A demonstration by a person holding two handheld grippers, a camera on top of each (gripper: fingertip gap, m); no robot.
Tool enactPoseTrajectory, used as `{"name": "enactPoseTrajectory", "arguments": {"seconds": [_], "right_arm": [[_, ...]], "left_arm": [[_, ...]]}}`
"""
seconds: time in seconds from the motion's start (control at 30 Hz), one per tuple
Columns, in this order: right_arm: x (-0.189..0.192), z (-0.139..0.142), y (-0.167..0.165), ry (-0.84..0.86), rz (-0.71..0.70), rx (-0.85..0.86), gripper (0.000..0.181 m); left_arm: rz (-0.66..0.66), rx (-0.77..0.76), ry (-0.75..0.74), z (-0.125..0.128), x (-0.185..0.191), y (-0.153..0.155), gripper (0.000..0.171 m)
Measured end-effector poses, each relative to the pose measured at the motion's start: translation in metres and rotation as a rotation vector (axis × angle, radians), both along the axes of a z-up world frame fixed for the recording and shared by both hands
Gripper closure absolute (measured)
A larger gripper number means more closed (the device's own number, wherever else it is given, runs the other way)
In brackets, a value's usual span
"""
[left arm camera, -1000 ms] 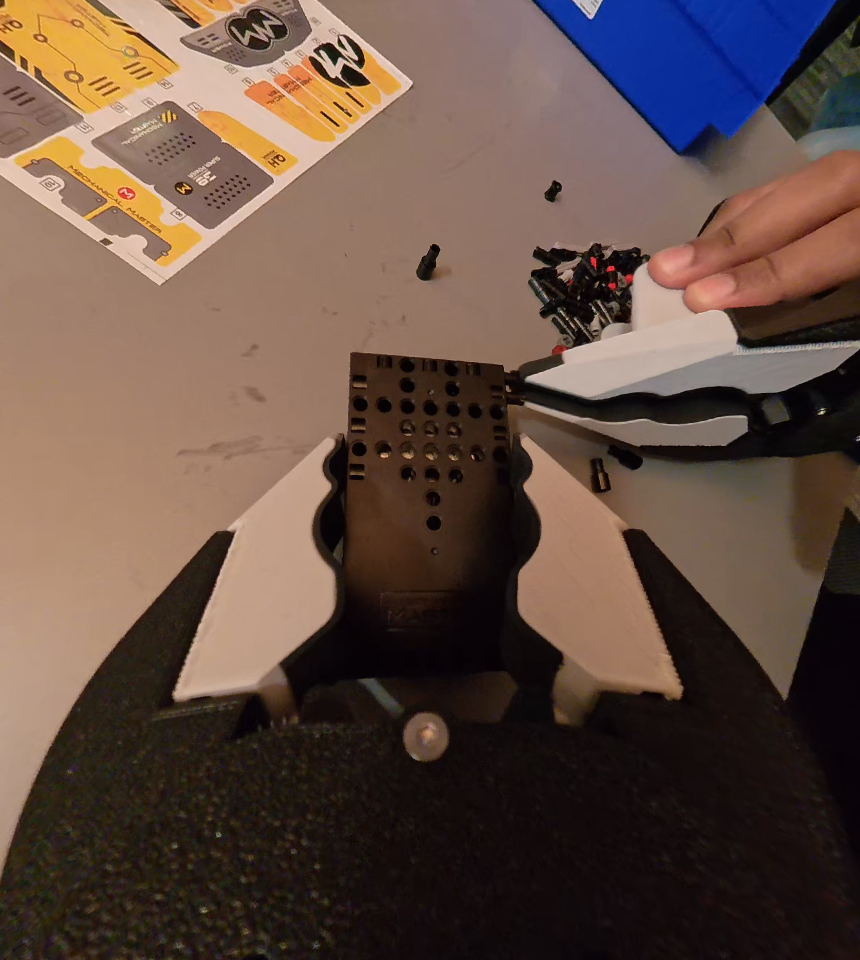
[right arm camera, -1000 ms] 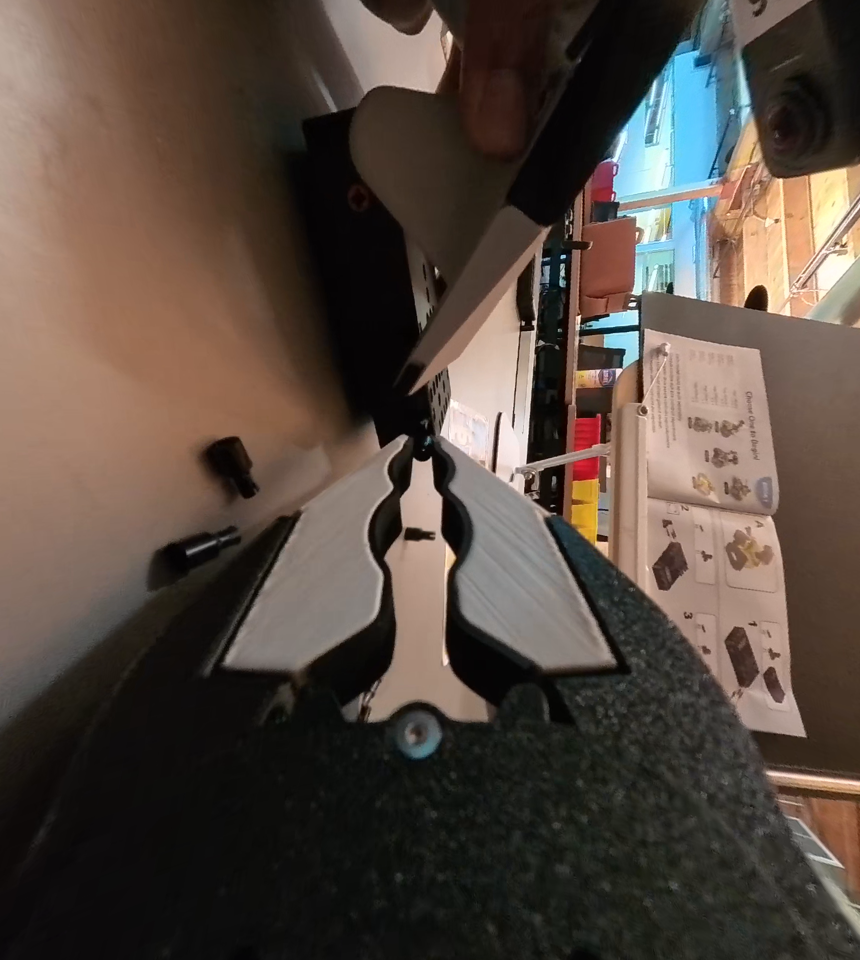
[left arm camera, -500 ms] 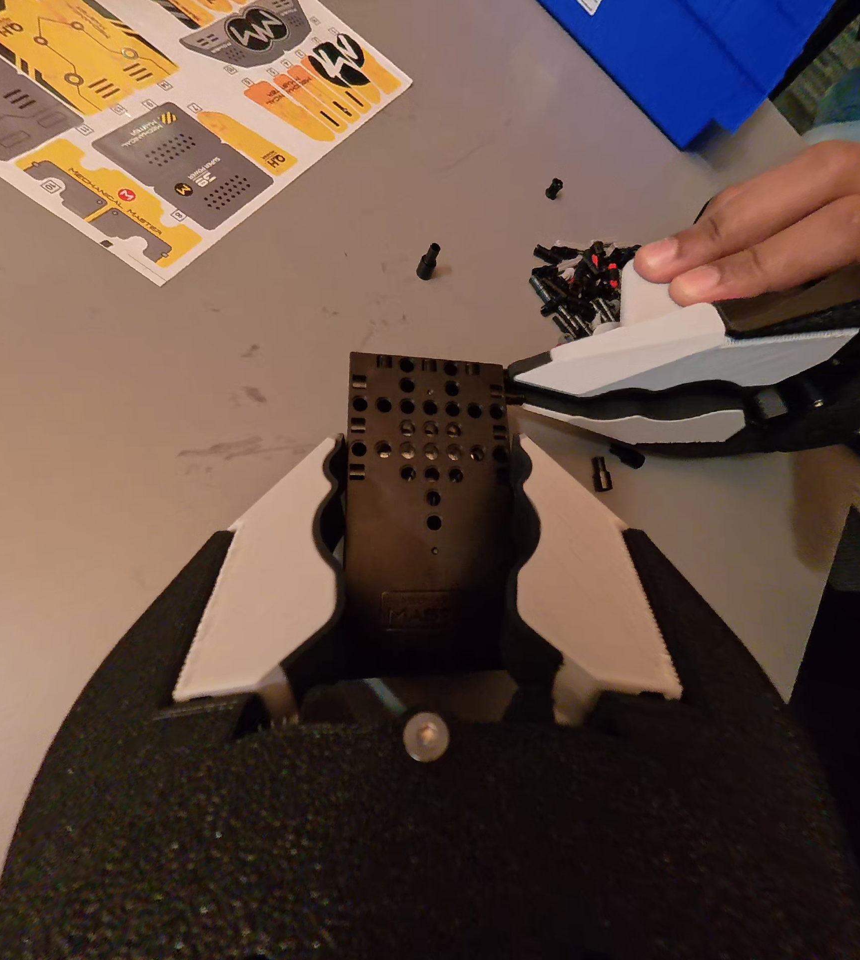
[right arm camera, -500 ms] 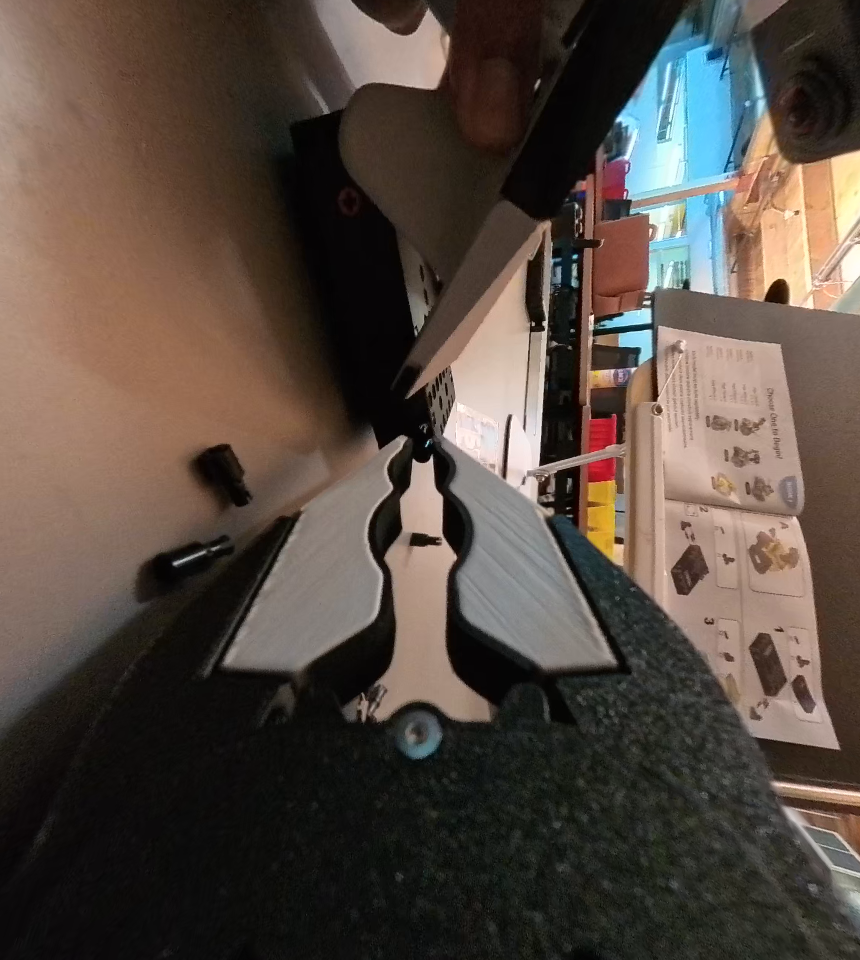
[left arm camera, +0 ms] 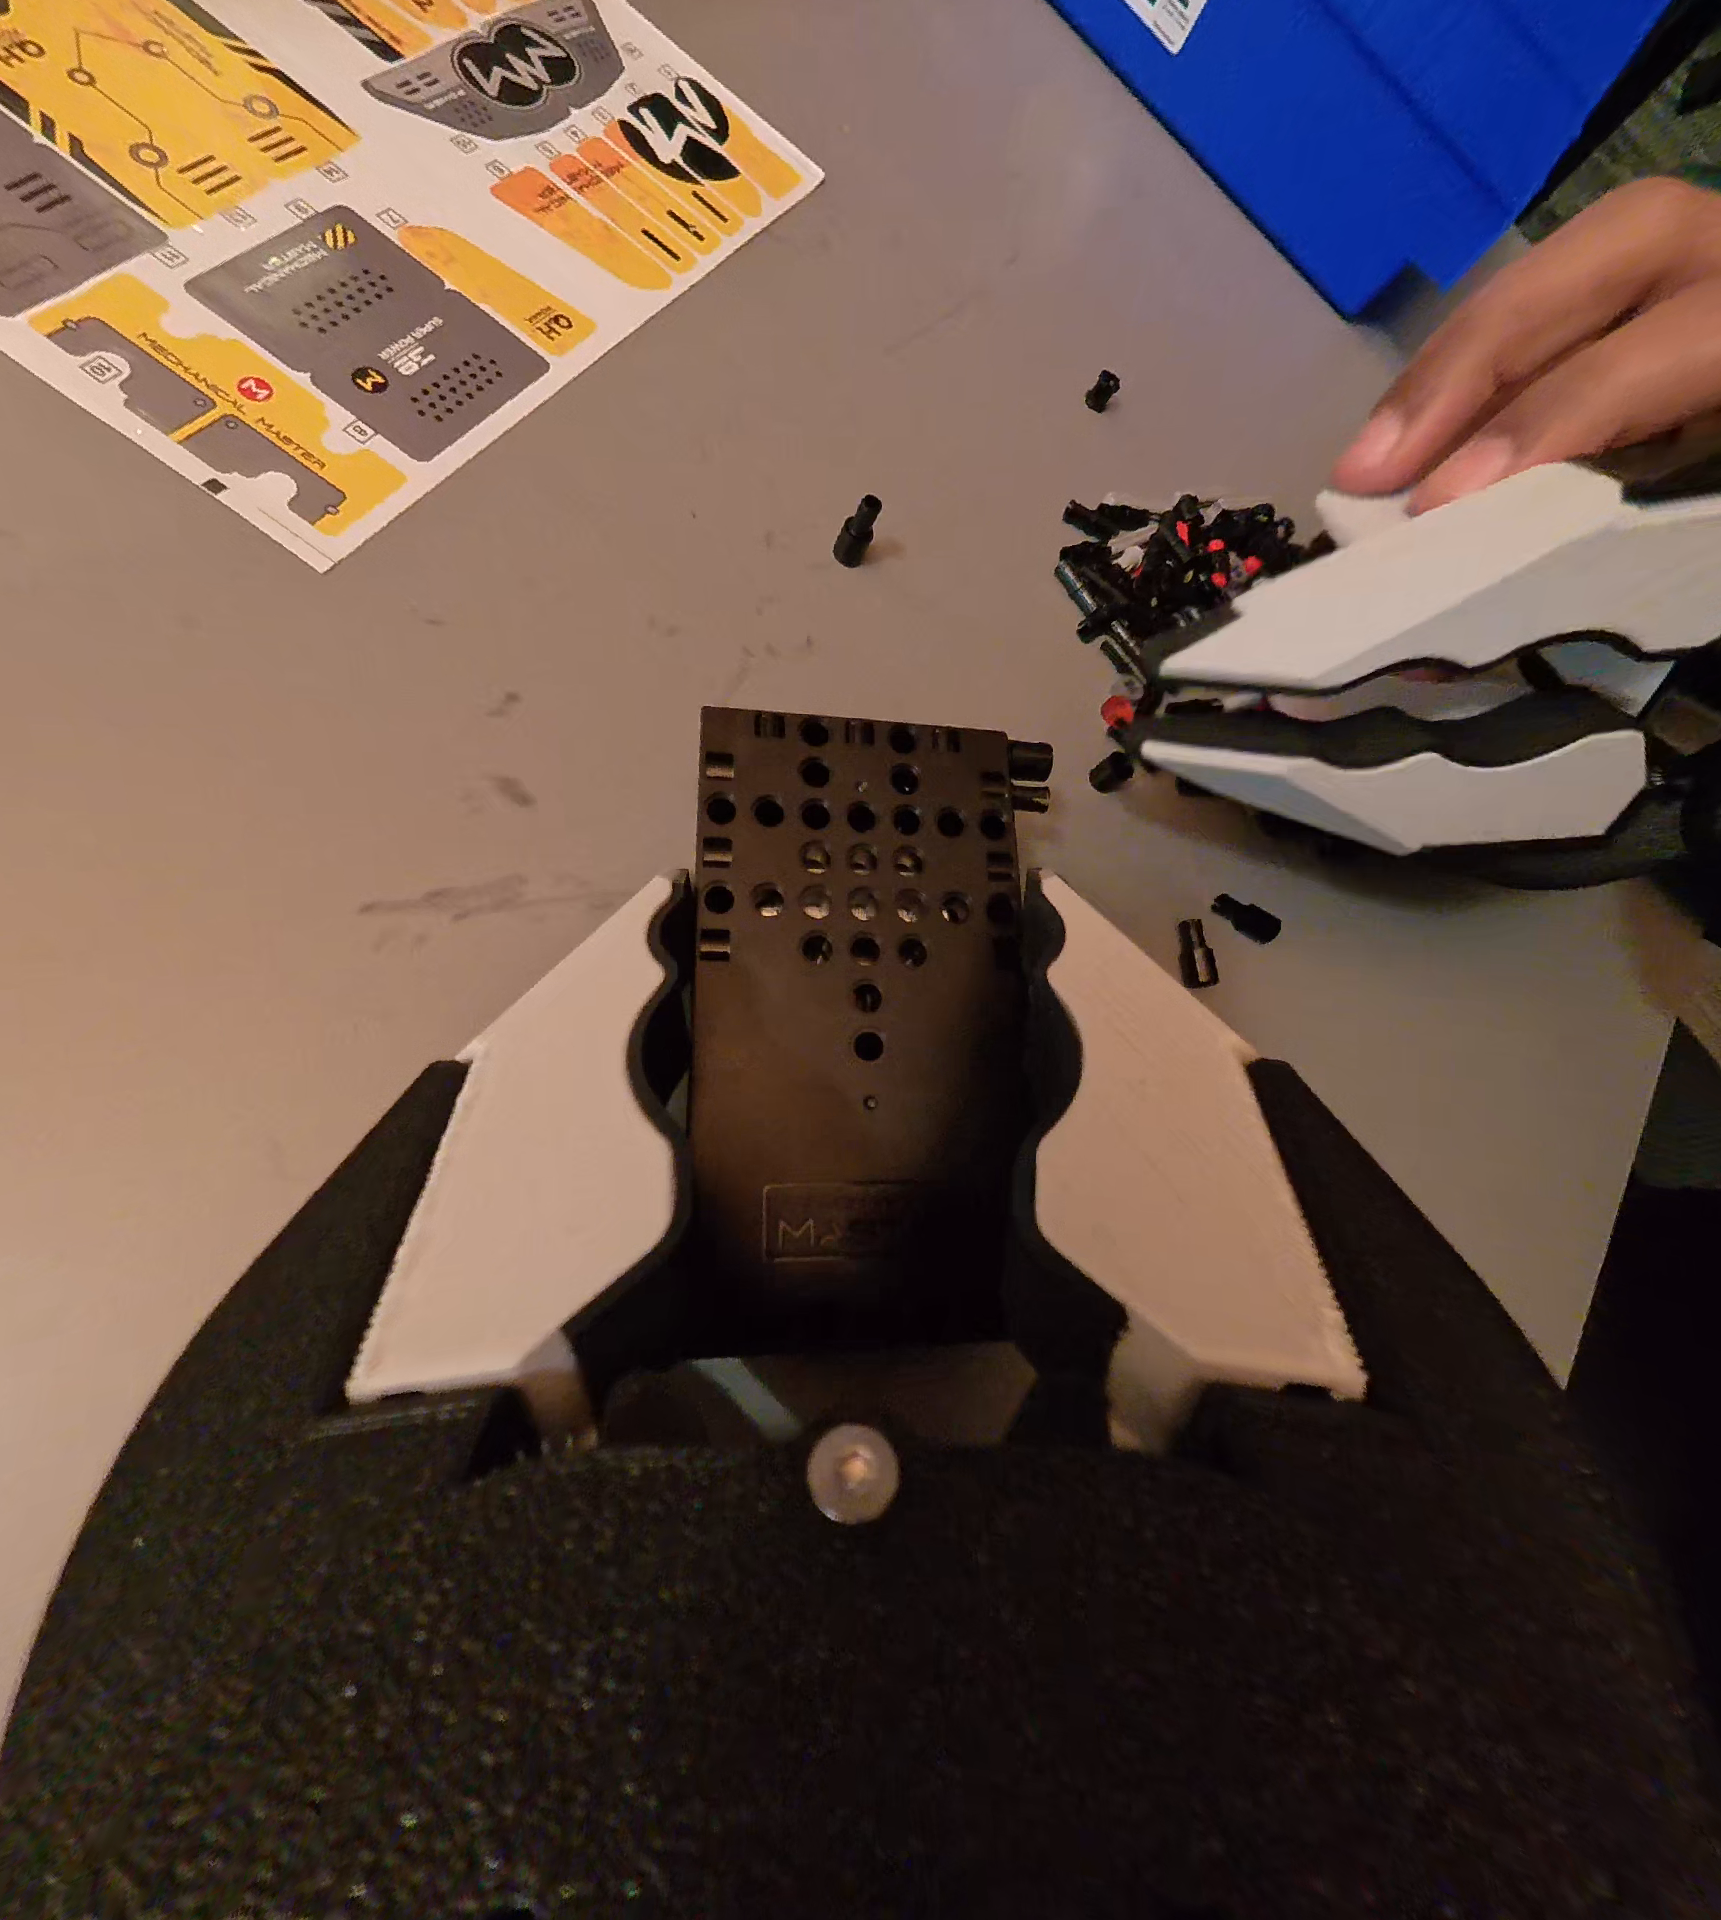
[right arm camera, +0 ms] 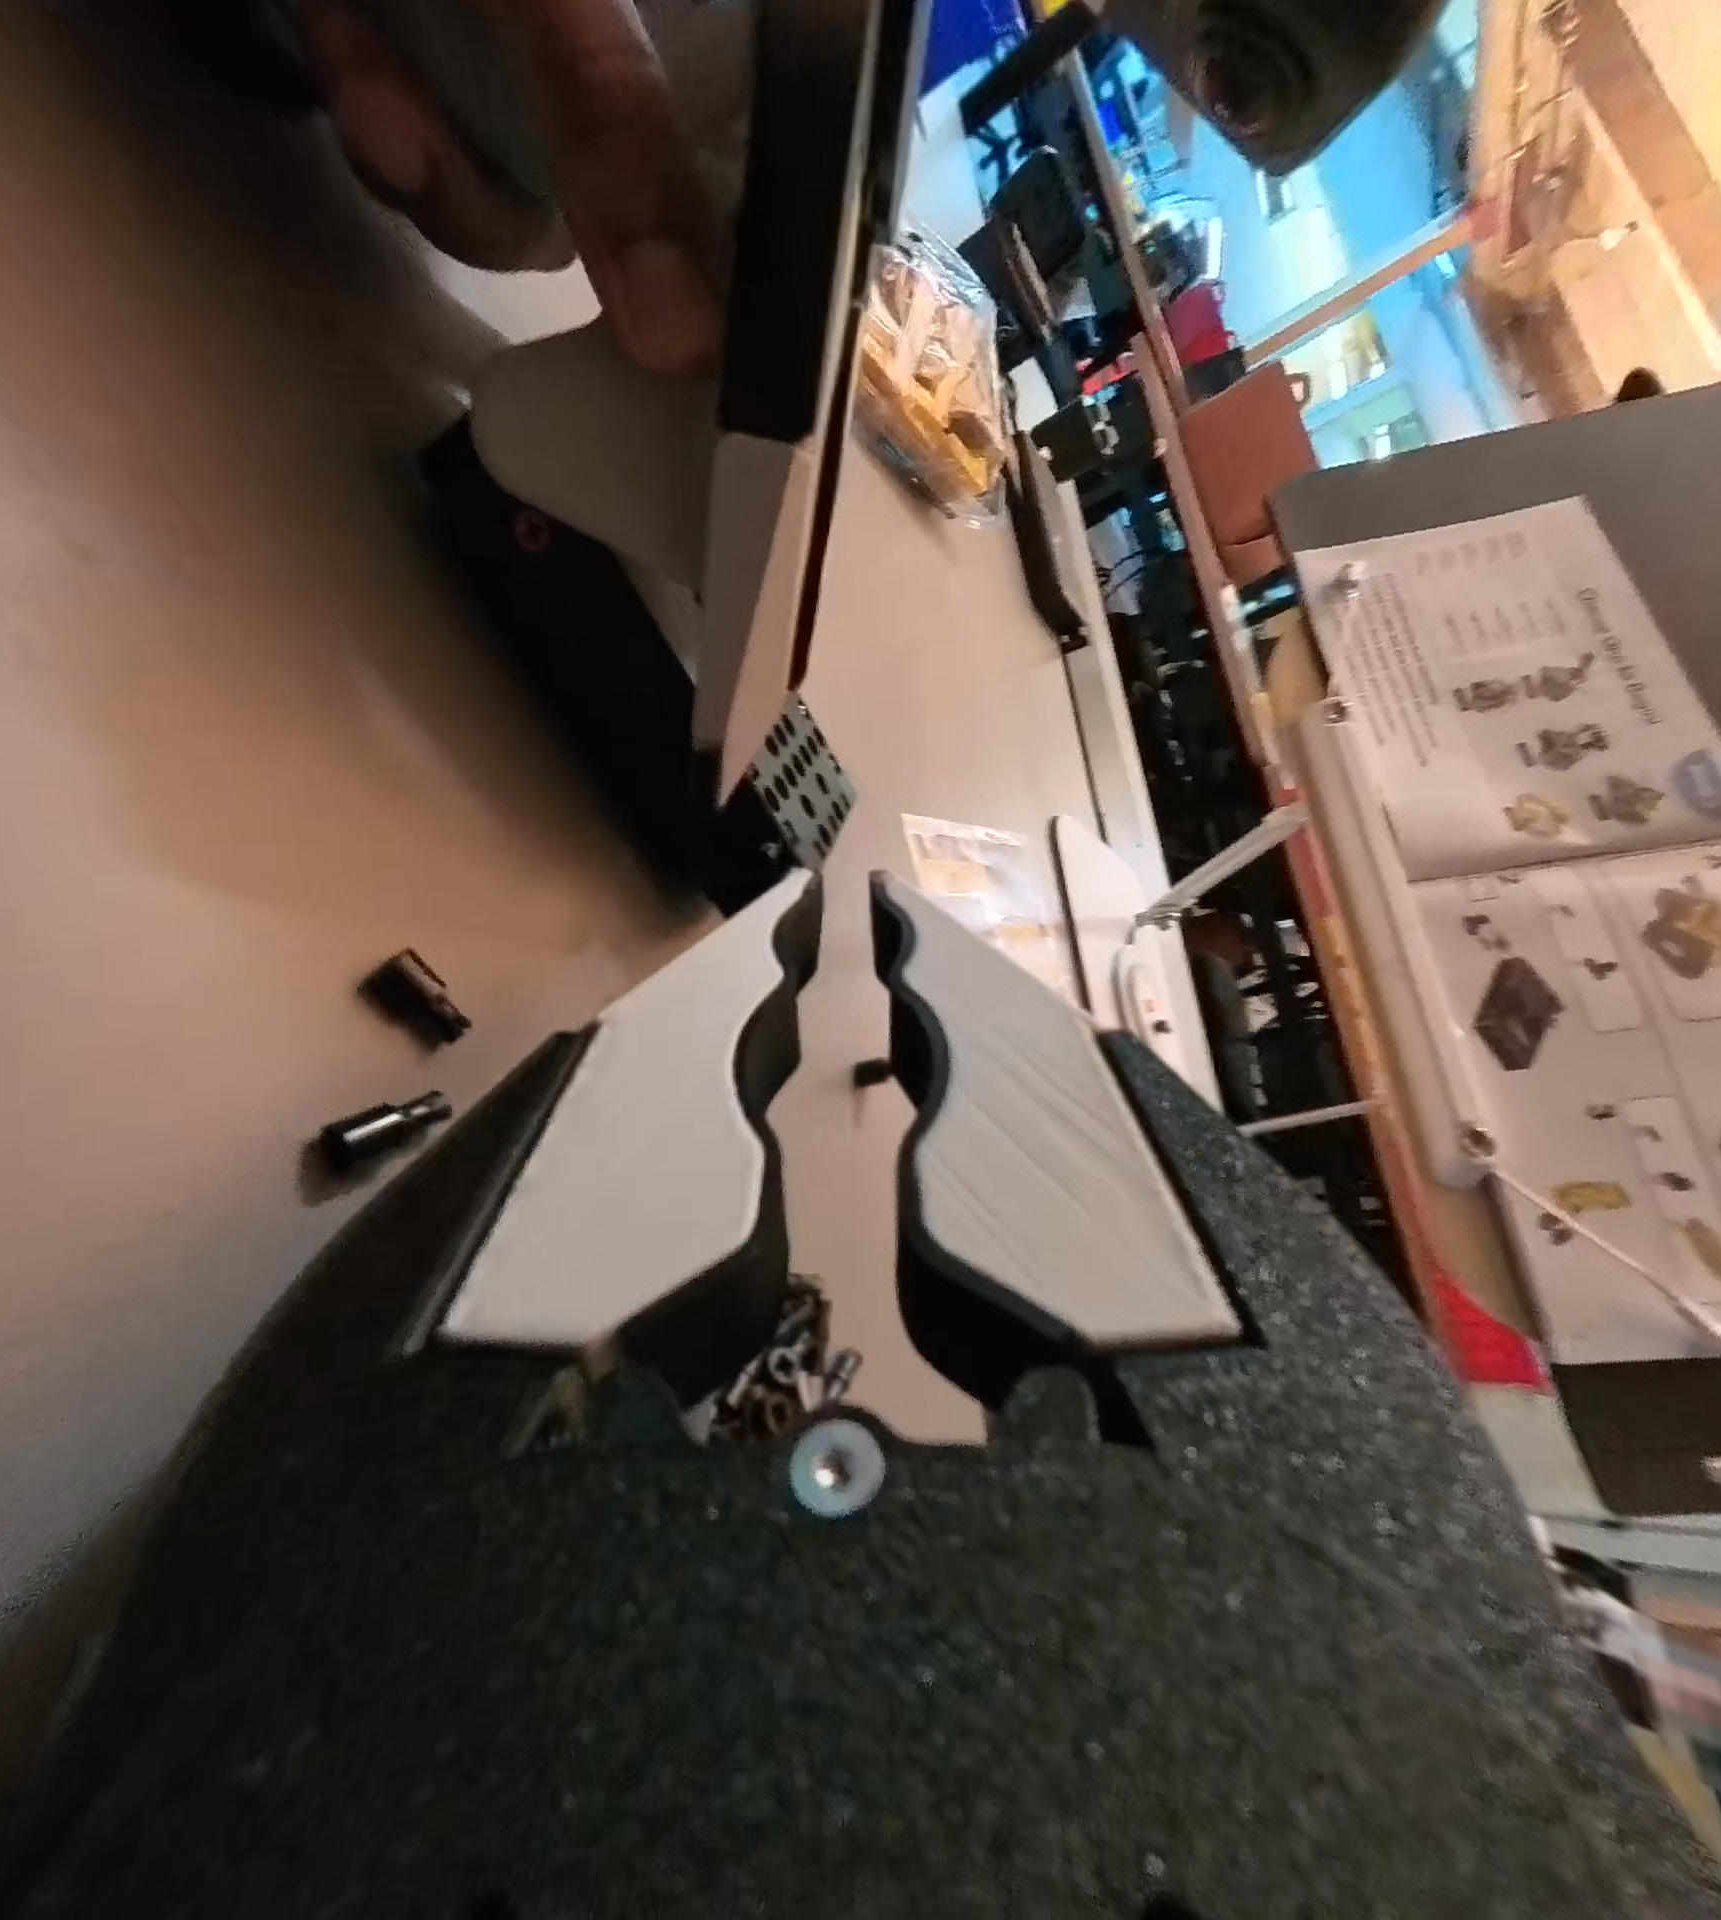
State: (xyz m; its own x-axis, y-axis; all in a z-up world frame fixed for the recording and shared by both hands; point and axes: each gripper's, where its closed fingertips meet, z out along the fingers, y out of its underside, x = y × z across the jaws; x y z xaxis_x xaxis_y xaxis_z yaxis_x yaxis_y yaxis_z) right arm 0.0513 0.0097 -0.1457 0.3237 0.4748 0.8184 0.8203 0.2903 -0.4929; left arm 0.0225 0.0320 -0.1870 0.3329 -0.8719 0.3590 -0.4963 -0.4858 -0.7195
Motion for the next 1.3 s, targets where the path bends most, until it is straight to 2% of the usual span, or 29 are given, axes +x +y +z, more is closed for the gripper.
{"name": "enactPoseTrajectory", "arguments": {"seconds": [0.13,0.23,0.43,0.9,1.3], "right_arm": [[-0.001,-0.01,0.001,-0.002,-0.007,-0.04,0.173],[-0.002,-0.013,0.002,-0.013,-0.006,-0.041,0.181],[-0.004,-0.022,0.002,-0.043,-0.006,-0.075,0.181],[-0.006,-0.022,0.004,0.008,0.01,-0.144,0.181],[-0.006,-0.028,0.001,0.056,0.019,-0.274,0.181]], "left_arm": [[0.0,0.0,0.0,0.0,0.0,0.0,0.109],[0.0,0.003,0.002,0.0,0.0,0.0,0.109],[-0.001,-0.005,-0.003,0.0,0.0,0.0,0.109],[-0.009,-0.025,-0.013,0.001,0.0,-0.001,0.109],[-0.037,0.059,0.04,-0.003,-0.001,-0.002,0.108]]}}
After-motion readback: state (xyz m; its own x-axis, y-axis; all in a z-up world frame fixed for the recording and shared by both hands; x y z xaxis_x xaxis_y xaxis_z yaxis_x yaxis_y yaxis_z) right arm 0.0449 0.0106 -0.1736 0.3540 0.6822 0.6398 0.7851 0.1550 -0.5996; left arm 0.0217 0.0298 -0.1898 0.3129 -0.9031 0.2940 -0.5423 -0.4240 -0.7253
